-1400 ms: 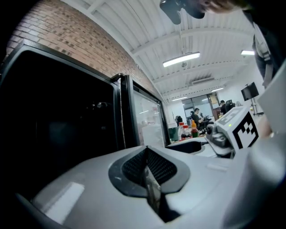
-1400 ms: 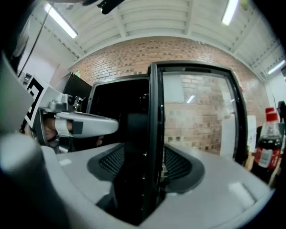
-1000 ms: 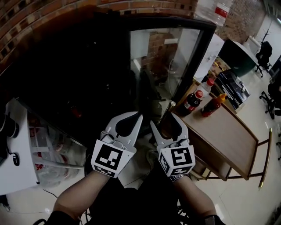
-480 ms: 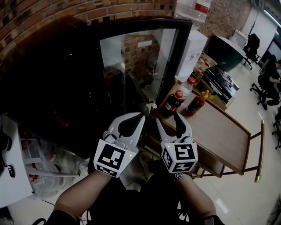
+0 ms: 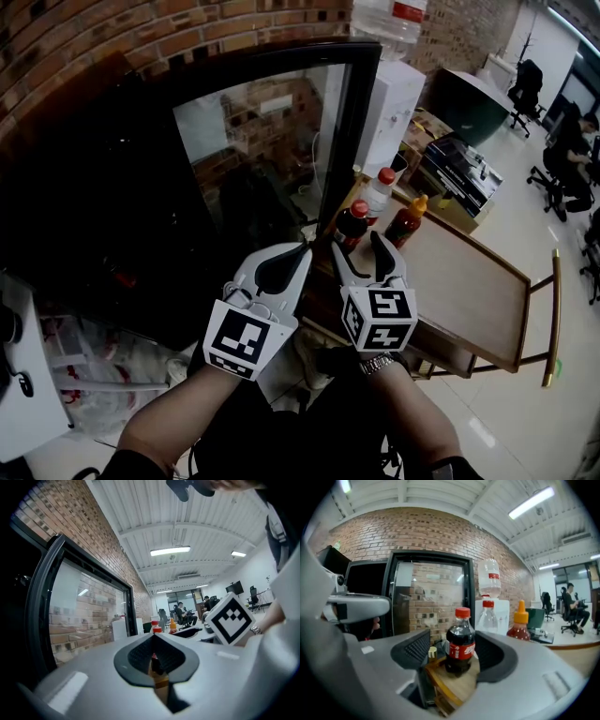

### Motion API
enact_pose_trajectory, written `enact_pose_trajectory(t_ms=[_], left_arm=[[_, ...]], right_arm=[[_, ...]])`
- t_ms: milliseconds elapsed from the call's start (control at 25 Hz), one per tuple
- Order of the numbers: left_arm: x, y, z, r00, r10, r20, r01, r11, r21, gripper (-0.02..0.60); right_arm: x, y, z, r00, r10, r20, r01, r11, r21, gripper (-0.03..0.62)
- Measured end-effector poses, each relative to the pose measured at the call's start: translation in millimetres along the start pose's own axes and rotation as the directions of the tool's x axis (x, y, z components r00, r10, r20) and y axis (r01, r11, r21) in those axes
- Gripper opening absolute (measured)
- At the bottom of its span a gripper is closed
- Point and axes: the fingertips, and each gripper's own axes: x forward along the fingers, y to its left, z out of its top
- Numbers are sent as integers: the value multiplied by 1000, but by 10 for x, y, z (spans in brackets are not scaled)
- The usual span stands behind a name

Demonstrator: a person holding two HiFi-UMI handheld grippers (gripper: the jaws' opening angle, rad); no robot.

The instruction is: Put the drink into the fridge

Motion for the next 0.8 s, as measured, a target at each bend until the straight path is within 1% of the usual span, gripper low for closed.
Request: enact_pose_trajectory(t_ms=[120, 320, 400, 440, 520, 640, 800], left_arm=[[66, 3, 25, 1000, -1, 3, 1, 1000, -15, 5], [176, 16, -63, 1000, -25, -18, 25, 1000, -1, 5], [215, 25, -58, 999, -26, -19, 25, 1000, -11, 5], [232, 32, -61, 999, -26, -19, 26, 1000, -15, 5], [263, 52, -88, 999, -29, -24, 29, 999, -13, 5], [306, 88, -88, 1000, -23, -21, 22, 999, -31, 5], [328, 112, -151, 999, -33, -35, 33, 999, -7, 5]], right_arm=[[95, -45, -35, 1000, -4, -20, 4, 1000, 12, 299], [255, -111, -98, 999, -8, -54, 9, 1000, 28, 302], [309, -137, -125, 998, -13, -68, 15, 999, 29, 306], [334, -148, -140, 997, -15, -75, 17, 999, 31, 321], [384, -165, -163, 996, -14, -83, 17, 999, 34, 321], [456, -186, -179, 996, -11, -90, 15, 999, 34, 321], [509, -191, -210, 994, -5, -107, 9, 999, 34, 321]])
